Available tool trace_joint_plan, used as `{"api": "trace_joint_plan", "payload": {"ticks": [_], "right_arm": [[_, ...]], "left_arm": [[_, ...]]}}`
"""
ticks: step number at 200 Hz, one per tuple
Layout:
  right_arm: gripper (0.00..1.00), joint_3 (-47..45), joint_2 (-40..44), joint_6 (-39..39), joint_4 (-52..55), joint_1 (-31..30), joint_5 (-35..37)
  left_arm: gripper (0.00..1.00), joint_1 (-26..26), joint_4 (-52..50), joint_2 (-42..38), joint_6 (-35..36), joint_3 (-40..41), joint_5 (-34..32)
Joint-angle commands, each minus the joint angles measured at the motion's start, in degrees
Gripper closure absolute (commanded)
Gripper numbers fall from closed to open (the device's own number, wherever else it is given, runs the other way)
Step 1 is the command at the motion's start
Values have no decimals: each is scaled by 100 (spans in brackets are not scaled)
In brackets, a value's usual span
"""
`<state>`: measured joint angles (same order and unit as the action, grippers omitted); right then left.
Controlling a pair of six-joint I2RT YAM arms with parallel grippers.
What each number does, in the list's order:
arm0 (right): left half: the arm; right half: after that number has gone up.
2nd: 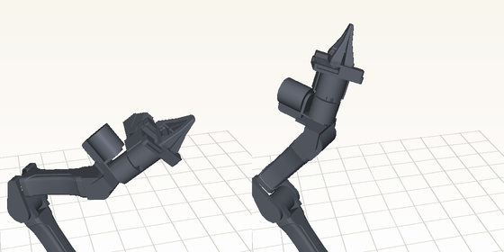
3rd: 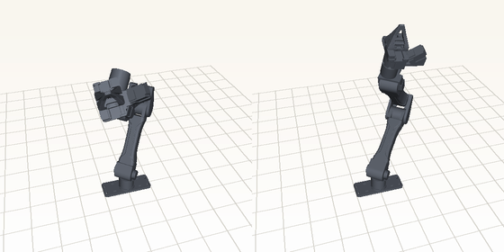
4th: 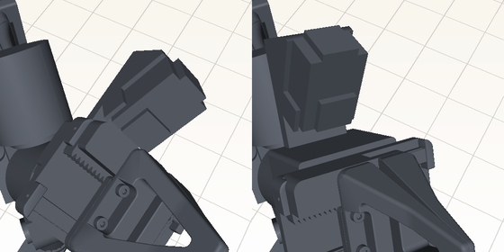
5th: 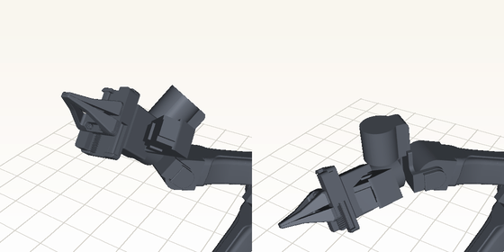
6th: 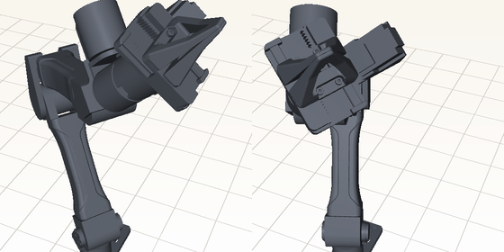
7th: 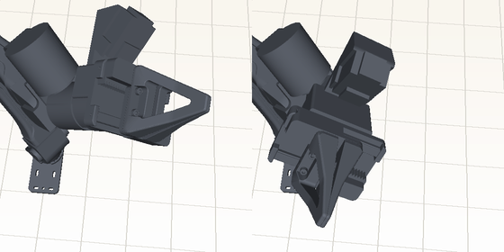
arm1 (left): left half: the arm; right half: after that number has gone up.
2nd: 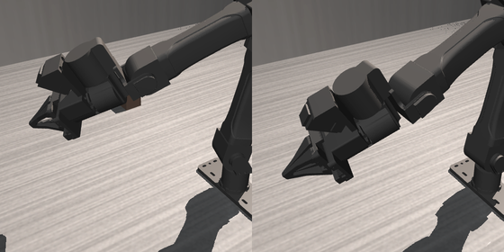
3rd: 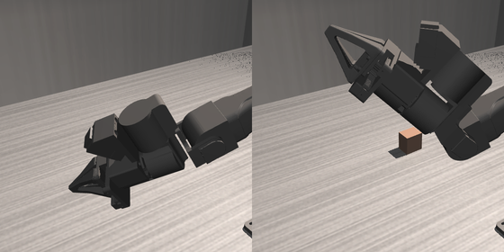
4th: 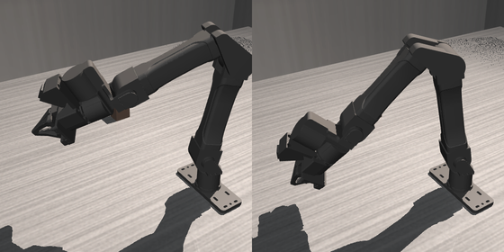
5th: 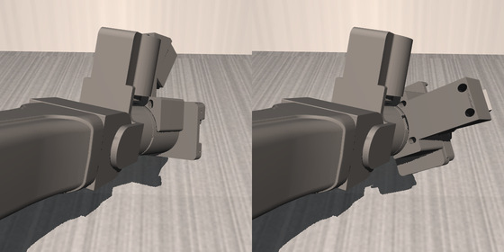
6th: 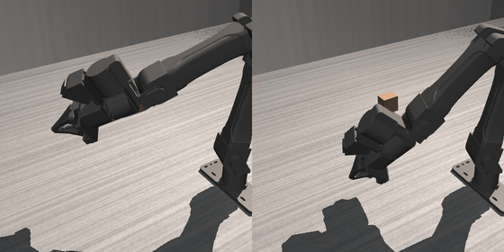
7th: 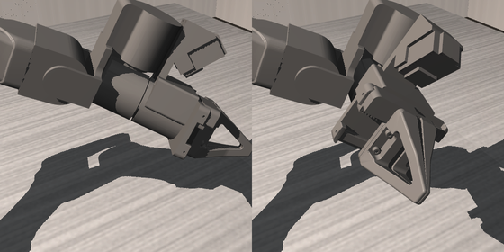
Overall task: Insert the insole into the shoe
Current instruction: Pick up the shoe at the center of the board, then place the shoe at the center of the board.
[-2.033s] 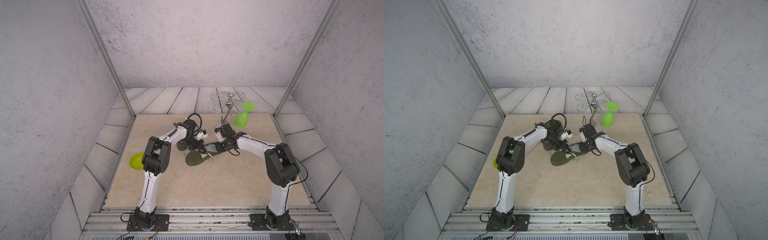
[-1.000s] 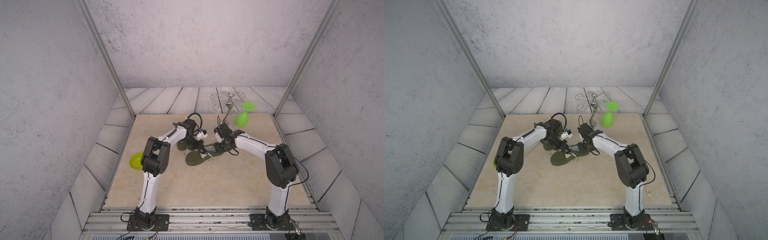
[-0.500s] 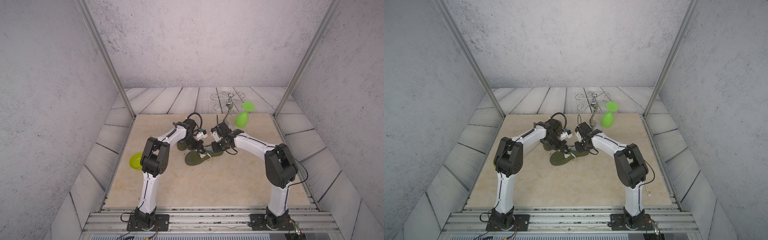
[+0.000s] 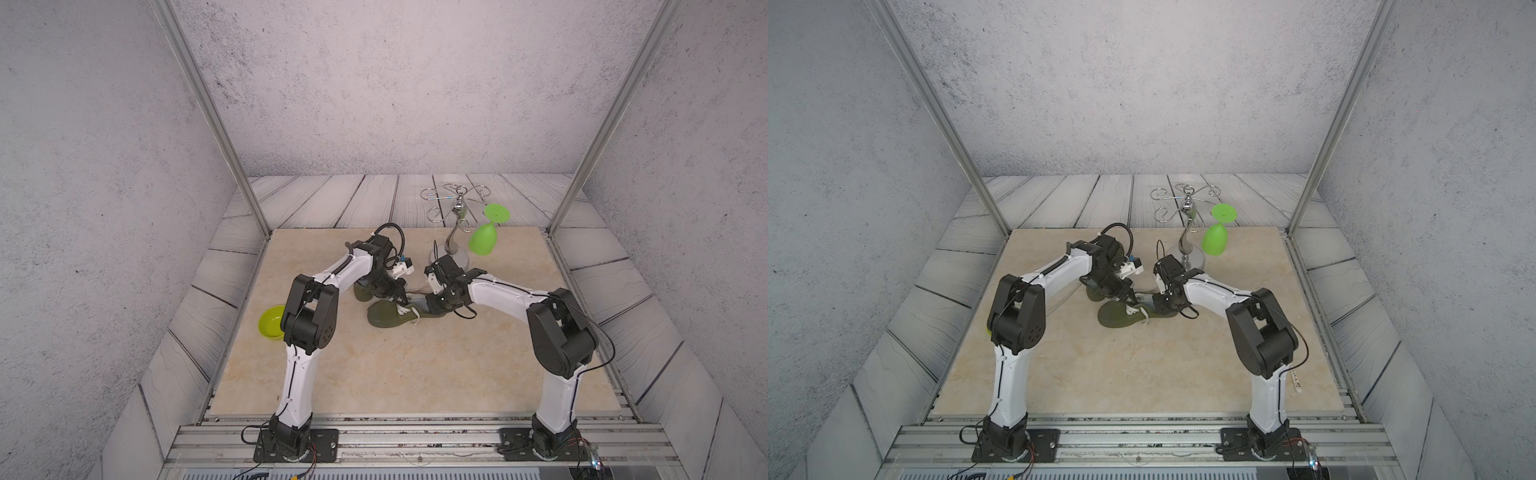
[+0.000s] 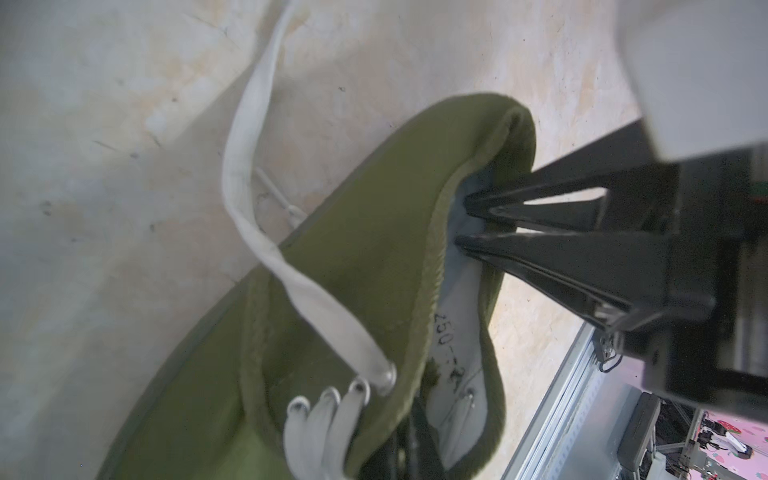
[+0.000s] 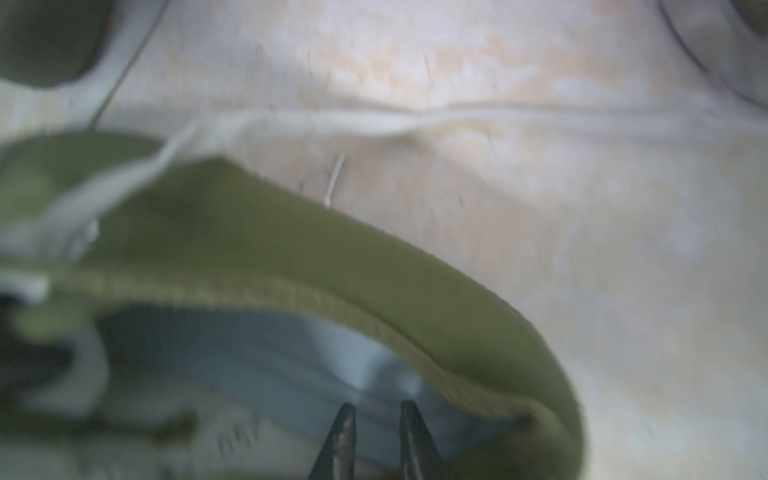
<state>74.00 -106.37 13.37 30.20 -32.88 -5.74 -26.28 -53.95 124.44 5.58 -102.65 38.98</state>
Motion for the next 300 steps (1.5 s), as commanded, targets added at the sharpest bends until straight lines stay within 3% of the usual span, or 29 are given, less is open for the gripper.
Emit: {"api": "trace_joint_plan", "payload": {"ticks": [1, 30, 65, 127, 166, 189, 214, 263, 300], "right_arm": [[73, -527, 893, 237, 413, -10, 104], [66, -957, 1870, 504, 459, -25, 154], [63, -839, 2250, 395, 919, -15, 436], [64, -676, 2193, 276, 1012, 34, 459], [63, -754, 2275, 273, 1065, 45, 468], [63, -773, 2287, 234, 1133, 50, 468], [63, -731, 2285, 146, 1237, 66, 542], [64, -695, 2256, 26, 1340, 99, 533], [64, -667, 2164, 31, 1321, 102, 441]], "left_arm": [[100, -23, -319, -298, 381, -327, -251], [100, -198, -372, -333, 1009, -396, -563], [100, -412, -163, -485, 1778, -352, -947], [100, -404, -187, -1168, 3211, -491, -479], [100, -329, 453, -1647, 5093, 486, -436], [100, -124, 1187, -1784, 5610, 990, 110], [100, 50, 1305, -1625, 6088, 923, 528], [100, 381, 1006, -1058, 6260, 247, 723], [100, 493, 2168, -743, 4857, 149, 796]]}}
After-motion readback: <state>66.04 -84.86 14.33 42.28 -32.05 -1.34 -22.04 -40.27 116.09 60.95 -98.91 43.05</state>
